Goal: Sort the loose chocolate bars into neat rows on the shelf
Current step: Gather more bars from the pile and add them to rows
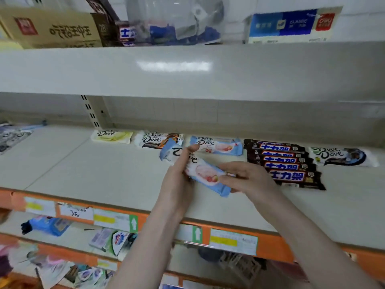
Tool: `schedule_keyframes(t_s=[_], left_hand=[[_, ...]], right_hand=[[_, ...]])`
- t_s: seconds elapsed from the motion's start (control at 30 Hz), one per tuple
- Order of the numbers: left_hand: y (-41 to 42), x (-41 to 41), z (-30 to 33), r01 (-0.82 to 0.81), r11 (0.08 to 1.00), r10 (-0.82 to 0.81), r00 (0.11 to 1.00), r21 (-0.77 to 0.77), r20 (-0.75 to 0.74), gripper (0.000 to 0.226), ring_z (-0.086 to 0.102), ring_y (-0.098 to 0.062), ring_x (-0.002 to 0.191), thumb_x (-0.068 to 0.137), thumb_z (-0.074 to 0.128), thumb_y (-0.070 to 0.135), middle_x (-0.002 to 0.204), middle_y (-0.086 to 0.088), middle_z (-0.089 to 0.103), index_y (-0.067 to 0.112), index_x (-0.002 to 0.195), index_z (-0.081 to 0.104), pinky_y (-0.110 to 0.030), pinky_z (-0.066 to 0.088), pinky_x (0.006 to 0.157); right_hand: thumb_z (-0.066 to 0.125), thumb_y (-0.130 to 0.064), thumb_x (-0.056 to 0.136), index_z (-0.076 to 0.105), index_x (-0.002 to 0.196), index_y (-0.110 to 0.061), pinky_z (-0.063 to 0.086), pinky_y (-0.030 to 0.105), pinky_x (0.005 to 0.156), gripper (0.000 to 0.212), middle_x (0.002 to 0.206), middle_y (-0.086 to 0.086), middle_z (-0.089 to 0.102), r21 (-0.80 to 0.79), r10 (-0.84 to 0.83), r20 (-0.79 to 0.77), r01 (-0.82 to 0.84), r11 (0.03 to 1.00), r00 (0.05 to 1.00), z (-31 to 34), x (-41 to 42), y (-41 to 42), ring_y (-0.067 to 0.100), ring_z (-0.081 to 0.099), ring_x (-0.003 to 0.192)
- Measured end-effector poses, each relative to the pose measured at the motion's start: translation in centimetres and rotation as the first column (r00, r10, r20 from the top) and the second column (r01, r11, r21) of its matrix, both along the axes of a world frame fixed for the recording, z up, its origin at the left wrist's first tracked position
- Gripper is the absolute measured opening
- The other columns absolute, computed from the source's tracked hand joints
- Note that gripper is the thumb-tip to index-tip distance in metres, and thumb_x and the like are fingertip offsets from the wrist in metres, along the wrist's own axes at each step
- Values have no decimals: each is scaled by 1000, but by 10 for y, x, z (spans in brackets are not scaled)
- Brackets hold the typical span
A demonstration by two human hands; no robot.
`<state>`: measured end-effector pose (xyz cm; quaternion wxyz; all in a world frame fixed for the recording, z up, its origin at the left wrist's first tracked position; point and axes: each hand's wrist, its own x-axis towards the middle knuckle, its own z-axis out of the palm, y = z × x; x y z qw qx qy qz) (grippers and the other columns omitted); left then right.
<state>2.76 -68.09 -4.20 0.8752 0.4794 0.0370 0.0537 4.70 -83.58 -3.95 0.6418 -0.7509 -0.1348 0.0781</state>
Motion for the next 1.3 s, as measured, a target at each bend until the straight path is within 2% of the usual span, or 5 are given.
schedule_keyframes(t_s=[0.23, 0.4, 0.63, 0.87, 1.3], left_hand=[[95, 7, -4, 98, 924, -91, 995, 369, -36, 20, 67, -15, 67, 79, 63, -4, 76, -5, 67, 16, 81, 66, -25, 55, 52], [108, 18, -2, 208, 887, -195, 978, 412, -73, 16, 69, -21, 70, 81, 64, -4, 86, -20, 62, 12, 83, 63, -26, 57, 54], [97, 40, -3, 332, 826, -308, 943, 456, -127, 26, 64, -16, 64, 74, 71, -7, 73, -7, 48, 12, 90, 63, -28, 58, 65], [80, 83, -3, -146, 114, -336, 925, 983, 176, 38, 49, -9, 75, 69, 75, 12, 85, 12, 56, 18, 105, 64, -10, 34, 60], [75, 126, -9, -264, -304, -445, 889, 916, 108, 45, 50, -26, 113, 80, 67, 34, 123, -7, 56, 16, 121, 59, -32, 40, 90]], right_hand=[[68, -7, 78, 70, 84, -23, 37, 4, 52, 18, 56, -20, 60, -179, -107, 177, 138, 974, 978, 7, 13, 26, -4, 53, 57], [78, -25, 67, 67, 103, -26, 36, 2, 82, 38, 103, -17, 61, -502, 81, 391, 139, 853, 917, 4, 4, 31, -2, 54, 97], [84, -14, 60, 69, 103, -7, 52, 39, 78, 45, 94, 8, 72, -714, 361, 640, 352, 605, 678, 4, 19, 16, 27, 67, 88], [79, -14, 64, 69, 103, -11, 53, 36, 75, 40, 84, 9, 71, -781, 449, 615, 423, 459, 648, 2, 57, -1, 28, 66, 77], [60, -32, 83, 53, 125, -29, 38, 25, 82, 43, 123, -8, 58, -867, 398, 442, 269, 419, 804, -6, 120, -8, 15, 53, 109]])
